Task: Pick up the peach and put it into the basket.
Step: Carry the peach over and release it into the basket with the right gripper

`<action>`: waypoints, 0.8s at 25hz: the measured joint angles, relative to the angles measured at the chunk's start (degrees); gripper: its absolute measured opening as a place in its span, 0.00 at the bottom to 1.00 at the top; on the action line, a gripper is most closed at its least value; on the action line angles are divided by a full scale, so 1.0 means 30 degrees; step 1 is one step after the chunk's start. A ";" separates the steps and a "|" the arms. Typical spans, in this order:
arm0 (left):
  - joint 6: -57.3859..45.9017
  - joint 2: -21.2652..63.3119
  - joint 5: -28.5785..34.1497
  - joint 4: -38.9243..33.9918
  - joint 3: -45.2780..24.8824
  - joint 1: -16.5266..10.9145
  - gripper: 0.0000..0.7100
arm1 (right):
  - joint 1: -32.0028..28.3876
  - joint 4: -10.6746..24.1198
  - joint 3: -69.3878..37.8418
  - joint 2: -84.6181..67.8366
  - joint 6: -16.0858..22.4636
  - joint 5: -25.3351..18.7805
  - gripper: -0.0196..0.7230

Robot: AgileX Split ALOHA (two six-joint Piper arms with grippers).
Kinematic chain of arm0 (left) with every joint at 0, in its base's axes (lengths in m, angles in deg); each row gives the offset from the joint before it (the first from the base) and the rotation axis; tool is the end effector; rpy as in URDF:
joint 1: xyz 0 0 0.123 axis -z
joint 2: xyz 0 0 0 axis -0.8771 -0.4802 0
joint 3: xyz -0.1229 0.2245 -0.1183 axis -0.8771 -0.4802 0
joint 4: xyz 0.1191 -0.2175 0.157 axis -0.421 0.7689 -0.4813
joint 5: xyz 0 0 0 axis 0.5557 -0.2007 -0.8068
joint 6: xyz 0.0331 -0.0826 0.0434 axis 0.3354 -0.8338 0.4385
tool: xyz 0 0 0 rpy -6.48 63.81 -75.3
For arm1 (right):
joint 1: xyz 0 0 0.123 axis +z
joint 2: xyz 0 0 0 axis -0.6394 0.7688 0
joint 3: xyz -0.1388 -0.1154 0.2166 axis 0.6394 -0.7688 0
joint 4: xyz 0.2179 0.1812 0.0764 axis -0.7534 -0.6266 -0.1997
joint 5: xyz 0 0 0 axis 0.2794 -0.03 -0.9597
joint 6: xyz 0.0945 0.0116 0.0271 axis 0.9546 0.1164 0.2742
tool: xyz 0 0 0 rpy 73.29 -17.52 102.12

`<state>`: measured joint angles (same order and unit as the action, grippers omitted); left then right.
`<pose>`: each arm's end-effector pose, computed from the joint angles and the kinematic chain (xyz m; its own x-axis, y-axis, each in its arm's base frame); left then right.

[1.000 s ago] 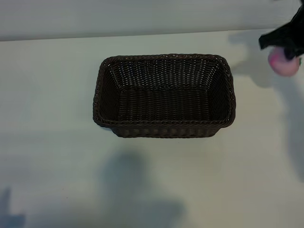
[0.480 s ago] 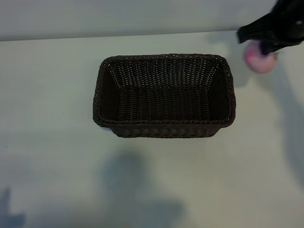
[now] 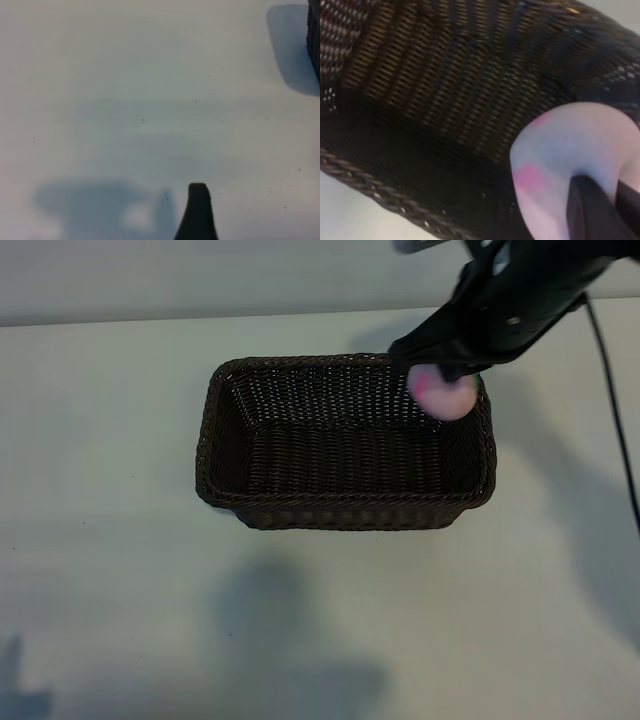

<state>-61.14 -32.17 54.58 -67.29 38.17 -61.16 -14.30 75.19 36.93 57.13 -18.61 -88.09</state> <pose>0.0392 0.0004 0.2970 -0.4452 -0.0044 -0.8954 -0.0043 1.0000 -0.0028 0.3761 0.1840 0.2766 -0.8519 -0.3080 -0.4236 -0.3734 0.9243 0.0790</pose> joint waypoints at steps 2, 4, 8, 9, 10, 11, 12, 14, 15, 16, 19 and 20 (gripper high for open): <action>0.0000 0.0000 0.0000 0.0000 0.0000 0.0000 0.84 | 0.0356 0.0000 0.0318 0.0780 0.0000 0.0091 0.08; 0.0000 0.0000 0.0000 0.0000 0.0000 0.0000 0.84 | 0.0696 0.0000 0.0614 0.1520 0.0000 0.0144 0.08; 0.0000 0.0000 0.0000 0.0000 0.0000 0.0000 0.84 | 0.1130 0.0000 0.0959 0.3009 0.0000 0.0531 0.08; 0.0000 0.0000 0.0000 0.0000 0.0000 0.0000 0.84 | 0.1191 0.0000 0.0959 0.3389 0.0000 0.0792 0.08; 0.0000 0.0000 0.0000 0.0000 0.0000 0.0000 0.84 | 0.1229 0.0000 0.0959 0.3705 0.0000 0.1050 0.08; 0.0000 0.0000 0.0000 0.0000 0.0000 0.0000 0.84 | 0.1229 -0.0023 0.0959 0.4080 0.0000 0.1228 0.08; 0.0000 0.0000 0.0000 0.0000 0.0000 0.0000 0.84 | 0.1229 -0.0022 0.0959 0.4441 0.0000 0.1459 0.08; 0.0000 0.0000 0.0000 0.0000 0.0000 0.0000 0.84 | 0.1229 0.0001 0.0959 0.5062 0.0000 0.1845 0.08; 0.0000 0.0000 0.0000 0.0000 0.0000 0.0000 0.84 | 0.1229 0.0001 0.0959 0.5374 -0.0069 0.2013 0.08; 0.0000 0.0000 0.0000 0.0000 0.0000 0.0000 0.84 | 0.1229 0.0001 0.0959 0.5653 -0.0176 0.2143 0.08; 0.0000 0.0000 0.0000 0.0000 0.0000 0.0000 0.84 | 0.1229 0.0001 0.0959 0.6157 -0.0319 0.2414 0.08; 0.0000 0.0000 0.0000 0.0000 0.0000 0.0000 0.84 | 0.1229 -0.0018 0.0959 0.6240 -0.0360 0.2489 0.08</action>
<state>-61.14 -32.17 54.58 -67.29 38.17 -61.16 -10.62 75.14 39.80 75.85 -19.69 -80.62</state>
